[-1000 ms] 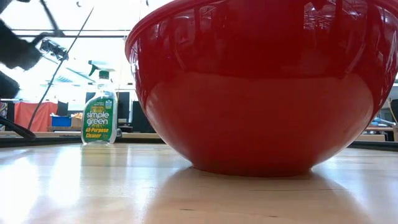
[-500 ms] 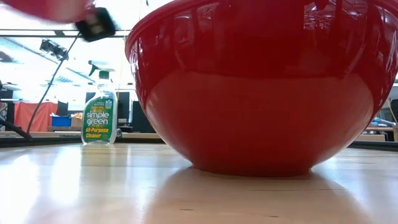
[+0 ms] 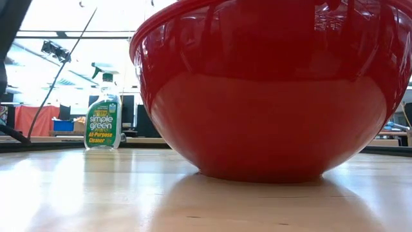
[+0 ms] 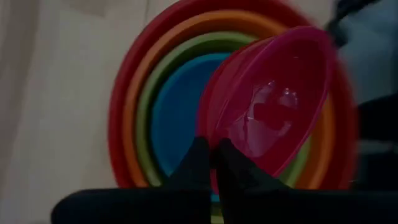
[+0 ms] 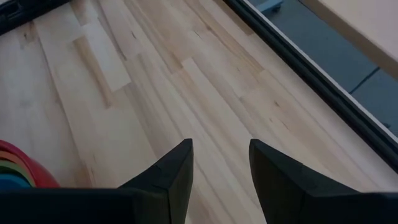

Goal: Nest bowls inside each other
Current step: Stack the pink bowl on top of the blue bowl, then return to Home Position

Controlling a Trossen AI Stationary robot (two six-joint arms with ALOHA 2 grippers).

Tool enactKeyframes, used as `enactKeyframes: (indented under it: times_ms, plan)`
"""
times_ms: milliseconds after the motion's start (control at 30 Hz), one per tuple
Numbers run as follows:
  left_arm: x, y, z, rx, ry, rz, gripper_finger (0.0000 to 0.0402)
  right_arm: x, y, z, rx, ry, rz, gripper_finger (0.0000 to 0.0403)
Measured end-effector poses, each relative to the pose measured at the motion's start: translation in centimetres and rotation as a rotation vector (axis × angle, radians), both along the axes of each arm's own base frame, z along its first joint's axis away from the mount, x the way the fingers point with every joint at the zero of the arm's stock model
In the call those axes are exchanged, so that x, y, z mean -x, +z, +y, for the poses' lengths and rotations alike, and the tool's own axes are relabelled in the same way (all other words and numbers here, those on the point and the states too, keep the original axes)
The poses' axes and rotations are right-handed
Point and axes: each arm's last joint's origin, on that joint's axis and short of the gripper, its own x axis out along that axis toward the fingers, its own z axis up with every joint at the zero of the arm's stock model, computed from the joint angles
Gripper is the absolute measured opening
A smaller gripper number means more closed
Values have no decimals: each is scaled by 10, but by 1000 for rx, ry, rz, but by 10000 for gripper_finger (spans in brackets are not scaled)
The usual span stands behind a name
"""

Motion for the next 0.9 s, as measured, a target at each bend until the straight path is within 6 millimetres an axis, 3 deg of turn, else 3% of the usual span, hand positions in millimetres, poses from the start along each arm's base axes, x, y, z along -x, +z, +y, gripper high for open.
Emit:
enactKeyframes:
  times_ms: [233, 567, 767, 900]
  plan:
    - [-23, 3, 4, -81, -76, 42, 41, 0, 0, 0, 4, 5, 2, 164]
    - [-42, -40, -11, -39, -190, 118, 116, 0, 0, 1, -25, 50, -10, 164]
    - [-41, -34, -7, -11, -119, 107, 185, -1, 0, 2, -31, 79, -14, 164]
    - [-30, -18, -1, -1, -63, 125, 201, -1, 0, 3, -29, 84, -12, 164]
